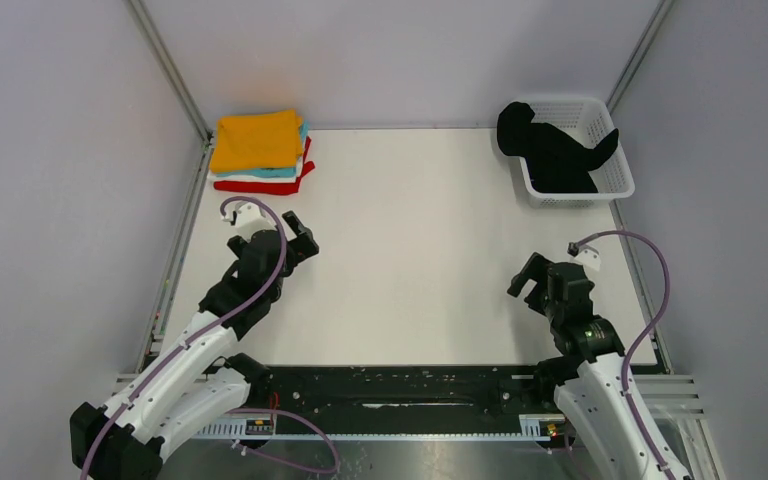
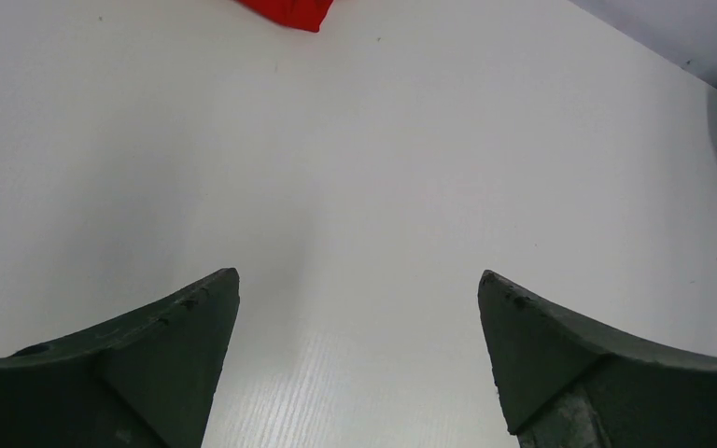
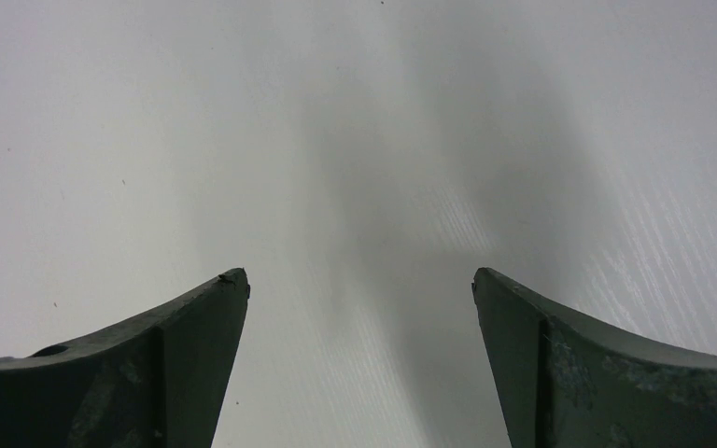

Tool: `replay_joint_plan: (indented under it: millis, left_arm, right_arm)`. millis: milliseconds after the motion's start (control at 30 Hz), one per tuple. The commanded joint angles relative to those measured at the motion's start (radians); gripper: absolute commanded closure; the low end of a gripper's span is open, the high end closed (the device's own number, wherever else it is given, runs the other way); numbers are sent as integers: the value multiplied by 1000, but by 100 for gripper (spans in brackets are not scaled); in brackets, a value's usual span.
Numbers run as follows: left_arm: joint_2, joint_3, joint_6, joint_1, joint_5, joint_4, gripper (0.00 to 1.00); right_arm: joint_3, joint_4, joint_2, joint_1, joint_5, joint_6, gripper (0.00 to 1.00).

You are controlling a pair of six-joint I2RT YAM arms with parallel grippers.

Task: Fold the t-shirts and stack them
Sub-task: Grab crumpled tshirt from bin with the right arm

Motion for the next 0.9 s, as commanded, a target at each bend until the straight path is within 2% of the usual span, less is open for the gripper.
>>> replay_joint_plan:
  millis: [0, 100, 233, 333, 533, 667, 767, 867]
  left_arm:
    - [-3, 26, 11, 0, -15, 32, 1]
    - [-6, 37, 19, 0, -18, 25, 1]
    - [-7, 40, 28, 0, -35, 27, 1]
    - [4, 38, 32, 0, -43, 35, 1]
    - [40, 52, 35, 0, -47, 32, 1]
    - [59, 53, 41, 0, -53, 36, 1]
    - [73, 55, 41, -1, -62, 35, 1]
    - [96, 56, 46, 0, -54, 53, 1]
  right_arm:
    - [74, 55, 37, -2, -13, -57, 1]
    - [117, 114, 126, -1, -81, -106, 1]
    - [277, 176, 313, -2, -44, -136, 1]
    - [474, 173, 513, -21, -18, -143, 2]
    - [840, 142, 891, -98, -128, -128, 1]
    - [1079, 95, 1110, -125, -140, -120, 1]
    - [1221, 69, 1238, -180, -139, -67, 1]
    - [1346, 70, 1358, -279, -201, 52, 1]
